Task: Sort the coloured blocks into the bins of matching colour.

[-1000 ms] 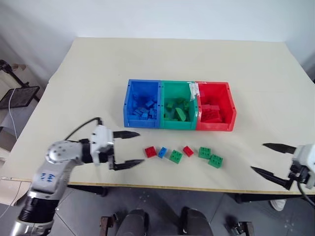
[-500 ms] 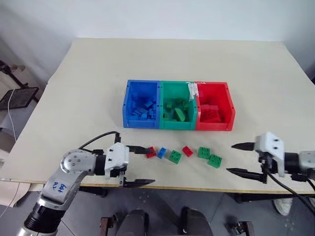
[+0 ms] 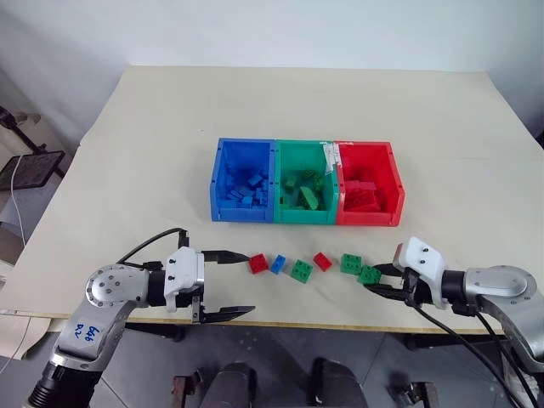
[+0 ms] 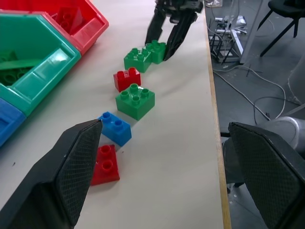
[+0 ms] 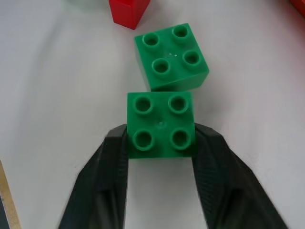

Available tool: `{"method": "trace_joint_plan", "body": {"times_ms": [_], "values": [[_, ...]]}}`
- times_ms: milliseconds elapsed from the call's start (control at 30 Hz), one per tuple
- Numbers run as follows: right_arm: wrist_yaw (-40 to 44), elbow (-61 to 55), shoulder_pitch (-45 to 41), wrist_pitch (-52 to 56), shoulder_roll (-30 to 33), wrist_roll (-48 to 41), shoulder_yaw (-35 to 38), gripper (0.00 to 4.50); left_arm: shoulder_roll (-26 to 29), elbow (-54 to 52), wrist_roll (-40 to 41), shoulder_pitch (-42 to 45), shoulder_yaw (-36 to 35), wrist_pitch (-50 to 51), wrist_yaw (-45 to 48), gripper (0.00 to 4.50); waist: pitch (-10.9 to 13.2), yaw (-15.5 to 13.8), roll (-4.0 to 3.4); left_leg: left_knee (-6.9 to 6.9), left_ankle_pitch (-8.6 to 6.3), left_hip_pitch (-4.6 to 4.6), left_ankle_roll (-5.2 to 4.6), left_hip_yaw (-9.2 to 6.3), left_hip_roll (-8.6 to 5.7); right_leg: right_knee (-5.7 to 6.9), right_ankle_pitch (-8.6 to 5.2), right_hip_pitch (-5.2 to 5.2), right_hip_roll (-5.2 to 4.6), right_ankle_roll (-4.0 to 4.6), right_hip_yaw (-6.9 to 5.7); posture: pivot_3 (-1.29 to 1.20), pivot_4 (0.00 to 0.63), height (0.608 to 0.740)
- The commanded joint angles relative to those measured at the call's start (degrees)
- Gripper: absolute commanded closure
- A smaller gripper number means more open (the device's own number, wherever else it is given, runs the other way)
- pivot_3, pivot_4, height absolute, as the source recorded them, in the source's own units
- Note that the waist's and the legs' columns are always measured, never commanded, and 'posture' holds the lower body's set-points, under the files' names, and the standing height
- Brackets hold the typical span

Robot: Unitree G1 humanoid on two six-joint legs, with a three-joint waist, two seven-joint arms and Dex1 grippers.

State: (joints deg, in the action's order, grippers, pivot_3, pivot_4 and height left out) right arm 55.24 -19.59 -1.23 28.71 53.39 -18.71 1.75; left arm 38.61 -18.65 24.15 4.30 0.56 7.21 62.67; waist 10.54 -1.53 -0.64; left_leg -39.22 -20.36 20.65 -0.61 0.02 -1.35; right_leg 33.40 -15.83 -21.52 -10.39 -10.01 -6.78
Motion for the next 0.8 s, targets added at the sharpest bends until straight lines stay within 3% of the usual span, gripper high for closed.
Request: {"method": "trace_joint_plan", "body": {"times_ms": [33,133,267,467,567,800], "values": [[1.0,-0.8,0.3,-0.9,1.3,0.5,1.1,3.04,-0.5,0.5,0.2,0.6,-0.9,-1.8,-0.2,0.0,0.0,0.0,0.0,0.0,0.0,0.0,0.0,0.02,0.0,0.0,0.0,0.0,0.0,0.0,0.01,0.0,0.15,0.74],[2.4,-1.9,-2.9,0.8,3.0,-0.9,2.5,3.04,0.0,1.3,-0.8,0.4,-1.6,-2.9,-1.0,0.0,0.0,0.1,0.0,0.0,0.0,0.0,0.0,0.02,0.0,0.0,0.0,0.0,0.0,0.0,0.02,0.0,0.15,0.74],[1.9,-5.5,-17.4,12.4,-1.5,-14.6,3.6,3.04,0.0,2.1,1.1,-0.1,-7.5,-0.9,-5.8,0.0,0.0,0.6,0.0,0.0,0.0,-0.01,0.0,0.01,0.09,-0.02,-0.02,-0.06,0.05,0.04,0.08,0.0,0.15,0.74],[-12.9,7.8,-35.1,10.6,-15.8,-4.9,-3.1,3.04,1.2,1.8,0.7,-2.1,-11.5,0.0,-8.2,0.0,0.0,1.2,0.1,0.05,-0.12,-0.09,0.19,-0.21,0.2,0.07,-0.04,-0.06,0.19,0.13,0.01,0.0,0.15,0.74],[-14.9,17.0,-41.6,5.5,-20.7,1.3,-8.3,3.04,1.3,0.8,0.7,-2.9,-12.5,0.9,-9.4,0.0,0.0,1.3,0.09,0.03,-0.13,0.03,0.16,-0.14,0.09,0.11,-0.03,-0.13,0.11,0.12,-0.05,0.0,0.15,0.74],[-13.6,22.8,-44.7,-0.4,-24.0,3.6,-8.2,0.67,2.8,0.7,1.2,-3.7,-14.7,2.7,-9.7,0.0,0.0,1.7,0.09,0.07,-0.13,0.18,0.16,-0.15,0.13,0.24,-0.03,-0.37,0.13,0.12,-0.19,0.0,0.15,0.74]]}}
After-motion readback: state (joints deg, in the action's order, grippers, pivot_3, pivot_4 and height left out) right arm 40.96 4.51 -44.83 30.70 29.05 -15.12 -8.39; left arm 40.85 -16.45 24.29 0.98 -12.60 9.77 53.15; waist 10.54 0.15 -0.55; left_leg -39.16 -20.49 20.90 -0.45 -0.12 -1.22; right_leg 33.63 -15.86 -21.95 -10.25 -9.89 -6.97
